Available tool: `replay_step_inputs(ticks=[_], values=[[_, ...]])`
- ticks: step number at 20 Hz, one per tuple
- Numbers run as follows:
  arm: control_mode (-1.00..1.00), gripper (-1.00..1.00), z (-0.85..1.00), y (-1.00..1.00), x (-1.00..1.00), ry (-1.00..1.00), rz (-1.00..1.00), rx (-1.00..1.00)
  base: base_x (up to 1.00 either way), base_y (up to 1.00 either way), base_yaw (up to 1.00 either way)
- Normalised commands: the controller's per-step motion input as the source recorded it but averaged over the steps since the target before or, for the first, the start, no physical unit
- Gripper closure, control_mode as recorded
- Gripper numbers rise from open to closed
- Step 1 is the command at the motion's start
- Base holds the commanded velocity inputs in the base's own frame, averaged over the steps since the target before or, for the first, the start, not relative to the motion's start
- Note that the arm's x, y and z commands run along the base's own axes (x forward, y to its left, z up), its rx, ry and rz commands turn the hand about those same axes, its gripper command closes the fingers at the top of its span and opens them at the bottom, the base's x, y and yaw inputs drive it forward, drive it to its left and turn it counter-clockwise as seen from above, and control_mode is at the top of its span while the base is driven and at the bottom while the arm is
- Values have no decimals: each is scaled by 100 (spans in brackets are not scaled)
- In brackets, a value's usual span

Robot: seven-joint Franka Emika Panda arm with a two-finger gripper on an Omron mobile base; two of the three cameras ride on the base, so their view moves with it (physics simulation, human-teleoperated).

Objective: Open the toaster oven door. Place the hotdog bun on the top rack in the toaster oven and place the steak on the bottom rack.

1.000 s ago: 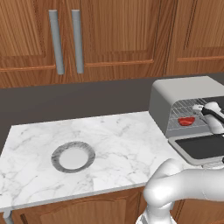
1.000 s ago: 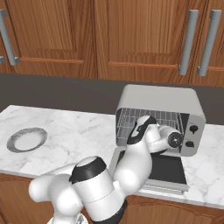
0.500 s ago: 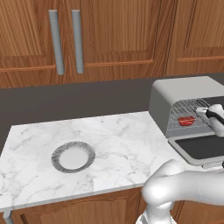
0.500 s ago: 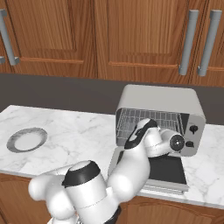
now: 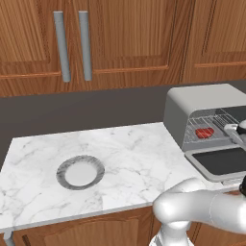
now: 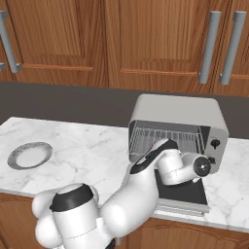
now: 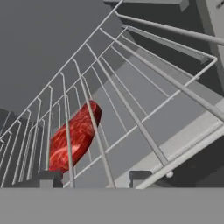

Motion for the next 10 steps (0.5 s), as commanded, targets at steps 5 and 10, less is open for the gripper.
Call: replay_step_inputs(ticks=[5,10], values=[[-100,100,-32,0,-64,9,0,0,0,0,0],[-100,100,-27,2,-49,12,0,0,0,0,0]])
